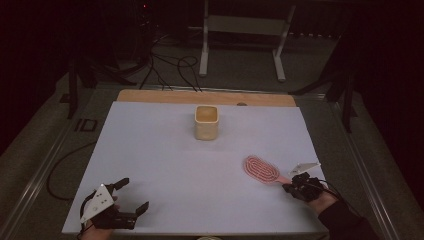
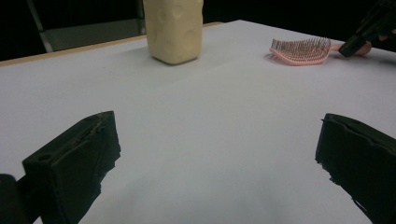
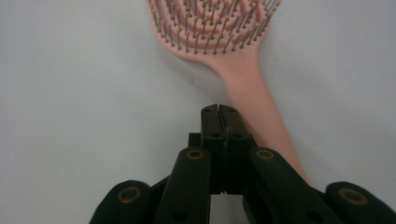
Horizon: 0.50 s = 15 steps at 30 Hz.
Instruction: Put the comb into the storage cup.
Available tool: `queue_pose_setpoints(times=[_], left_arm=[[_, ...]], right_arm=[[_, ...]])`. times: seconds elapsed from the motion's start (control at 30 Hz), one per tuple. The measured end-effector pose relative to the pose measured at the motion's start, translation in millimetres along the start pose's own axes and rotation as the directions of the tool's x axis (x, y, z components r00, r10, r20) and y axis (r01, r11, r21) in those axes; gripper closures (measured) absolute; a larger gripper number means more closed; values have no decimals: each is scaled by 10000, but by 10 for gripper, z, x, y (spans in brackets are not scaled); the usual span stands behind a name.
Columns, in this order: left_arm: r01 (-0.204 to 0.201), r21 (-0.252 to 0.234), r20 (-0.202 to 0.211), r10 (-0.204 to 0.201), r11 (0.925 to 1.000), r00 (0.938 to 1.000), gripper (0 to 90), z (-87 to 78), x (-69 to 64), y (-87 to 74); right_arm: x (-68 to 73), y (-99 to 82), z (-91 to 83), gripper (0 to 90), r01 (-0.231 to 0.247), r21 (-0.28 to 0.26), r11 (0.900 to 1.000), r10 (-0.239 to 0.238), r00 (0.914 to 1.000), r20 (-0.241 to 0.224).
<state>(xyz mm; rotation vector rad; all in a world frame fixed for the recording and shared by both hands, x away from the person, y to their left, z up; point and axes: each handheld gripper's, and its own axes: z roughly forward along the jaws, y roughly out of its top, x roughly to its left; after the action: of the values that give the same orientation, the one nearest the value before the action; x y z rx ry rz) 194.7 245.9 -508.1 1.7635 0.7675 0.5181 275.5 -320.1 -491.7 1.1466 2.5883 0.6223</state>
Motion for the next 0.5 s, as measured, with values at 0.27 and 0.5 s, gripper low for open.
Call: queue_pose_setpoints(times=[0.27,0.5], left_arm=[[-8,22,11,8,10000,10000,4,0,1,-1],[-19,13,15,19,10000,10000,4,2,1,1]], right_arm=[[-104,5,6,900,-227,2,9997,227,9997,103],[-130,31,4,900,-280,-17,9996,280,9995,135]])
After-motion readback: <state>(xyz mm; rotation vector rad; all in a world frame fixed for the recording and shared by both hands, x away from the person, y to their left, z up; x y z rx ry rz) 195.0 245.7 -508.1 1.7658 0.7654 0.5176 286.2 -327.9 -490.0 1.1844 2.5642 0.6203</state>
